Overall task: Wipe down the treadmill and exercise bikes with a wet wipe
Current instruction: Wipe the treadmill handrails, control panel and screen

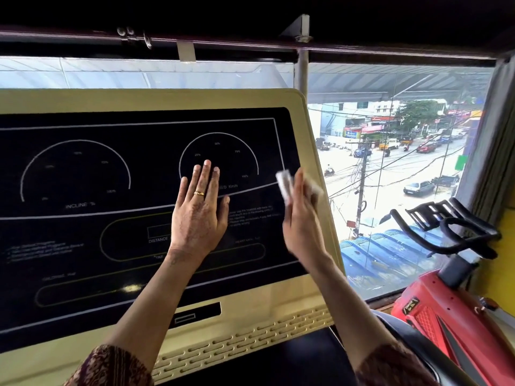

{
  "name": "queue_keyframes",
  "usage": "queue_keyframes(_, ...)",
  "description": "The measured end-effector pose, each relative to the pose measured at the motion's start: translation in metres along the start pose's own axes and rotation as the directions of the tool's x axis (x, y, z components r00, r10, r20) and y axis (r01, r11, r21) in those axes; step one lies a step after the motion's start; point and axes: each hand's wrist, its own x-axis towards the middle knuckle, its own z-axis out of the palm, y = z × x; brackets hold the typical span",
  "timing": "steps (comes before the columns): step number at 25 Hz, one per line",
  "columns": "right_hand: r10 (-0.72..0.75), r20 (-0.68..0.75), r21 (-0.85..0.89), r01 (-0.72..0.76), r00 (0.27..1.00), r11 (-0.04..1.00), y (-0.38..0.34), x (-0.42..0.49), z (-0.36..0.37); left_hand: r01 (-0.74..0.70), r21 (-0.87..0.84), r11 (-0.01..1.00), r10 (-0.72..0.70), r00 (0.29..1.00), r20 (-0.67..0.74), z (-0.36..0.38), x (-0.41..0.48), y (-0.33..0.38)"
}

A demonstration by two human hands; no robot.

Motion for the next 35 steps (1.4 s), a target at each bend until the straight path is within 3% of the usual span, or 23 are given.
queue_keyframes(2, 0.181, -0.081, 0.049, -0.177, 0.980, 0.983, -0.015, 0.034, 0.006, 0.007, -0.010, 1.000, -0.007, 1.000, 0.003, -0.004, -0.011, -0.004)
queue_keyframes(3, 0.155, -0.091, 0.031, -0.153, 0.984, 0.988, -0.031, 0.033, 0.017, 0.005, -0.004, 1.000, -0.005, 1.000, 0.000, -0.007, -0.018, -0.007)
queue_keyframes(5, -0.141, 0.056, -0.003, 0.141, 0.988, 0.990, -0.063, -0.001, 0.040, 0.017, 0.010, 1.000, -0.017, 1.000, -0.017, -0.015, -0.032, -0.018)
queue_keyframes(7, -0.418, 0.203, 0.054, 0.416, 0.886, 0.908, -0.074, -0.031, 0.044, 0.049, 0.019, 0.999, -0.049, 0.999, -0.022, -0.025, -0.045, -0.033)
queue_keyframes(8, -0.462, 0.206, 0.080, 0.455, 0.863, 0.887, -0.070, -0.027, 0.040, 0.069, 0.022, 0.997, -0.069, 0.997, -0.021, -0.029, -0.050, -0.040)
queue_keyframes(9, -0.432, 0.160, 0.088, 0.423, 0.888, 0.902, -0.068, -0.013, 0.041, 0.091, 0.030, 0.995, -0.091, 0.996, -0.022, -0.034, -0.055, -0.047)
queue_keyframes(12, -0.116, 0.051, 0.055, 0.113, 0.992, 0.992, -0.086, 0.037, 0.056, 0.104, 0.046, 0.993, -0.104, 0.995, -0.002, -0.038, -0.070, -0.057)
queue_keyframes(14, -0.256, 0.103, 0.072, 0.250, 0.961, 0.966, -0.121, 0.037, 0.074, 0.092, 0.045, 0.995, -0.092, 0.996, -0.010, -0.039, -0.076, -0.059)
queue_keyframes(16, -0.508, 0.265, 0.102, 0.500, 0.820, 0.860, -0.131, 0.010, 0.082, 0.100, 0.011, 0.995, -0.100, 0.995, -0.021, -0.040, -0.081, -0.060)
queue_keyframes(17, -0.565, 0.324, 0.092, 0.569, 0.759, 0.817, -0.123, -0.001, 0.078, 0.102, -0.002, 0.995, -0.102, 0.995, -0.018, -0.041, -0.085, -0.061)
queue_keyframes(18, -0.567, 0.311, 0.075, 0.575, 0.763, 0.815, -0.109, -0.003, 0.071, 0.096, -0.004, 0.995, -0.096, 0.995, -0.012, -0.042, -0.090, -0.061)
queue_keyframes(20, -0.373, 0.151, 0.023, 0.374, 0.916, 0.927, -0.087, -0.003, 0.061, 0.090, 0.005, 0.996, -0.090, 0.996, -0.003, -0.044, -0.098, -0.060)
queue_keyframes(22, -0.228, 0.104, -0.004, 0.230, 0.968, 0.973, -0.091, -0.015, 0.061, 0.112, -0.001, 0.994, -0.112, 0.994, 0.010, -0.043, -0.104, -0.056)
queue_keyframes(23, -0.278, 0.159, 0.013, 0.280, 0.947, 0.960, -0.099, -0.027, 0.064, 0.124, -0.012, 0.992, -0.123, 0.992, 0.016, -0.043, -0.106, -0.055)
queue_keyframes(26, -0.530, 0.350, 0.065, 0.544, 0.772, 0.836, -0.097, -0.069, 0.061, 0.134, -0.035, 0.990, -0.133, 0.991, 0.030, -0.045, -0.118, -0.053)
queue_keyframes(27, -0.517, 0.327, 0.048, 0.532, 0.791, 0.845, -0.084, -0.074, 0.055, 0.136, -0.032, 0.990, -0.135, 0.990, 0.033, -0.046, -0.123, -0.053)
queue_keyframes(29, -0.335, 0.206, -0.019, 0.346, 0.920, 0.938, -0.061, -0.083, 0.043, 0.154, -0.023, 0.988, -0.153, 0.987, 0.040, -0.047, -0.132, -0.050)
queue_keyframes(31, -0.254, 0.174, -0.046, 0.266, 0.951, 0.963, -0.062, -0.107, 0.039, 0.180, -0.026, 0.983, -0.179, 0.983, 0.038, -0.045, -0.137, -0.046)
queue_keyframes(33, -0.376, 0.285, -0.013, 0.396, 0.882, 0.918, -0.073, -0.141, 0.045, 0.197, -0.021, 0.980, -0.197, 0.980, 0.027, -0.042, -0.138, -0.043)
queue_keyframes(35, -0.522, 0.370, 0.011, 0.559, 0.768, 0.829, -0.078, -0.142, 0.045, 0.189, 0.011, 0.982, -0.189, 0.982, 0.015, -0.041, -0.139, -0.041)
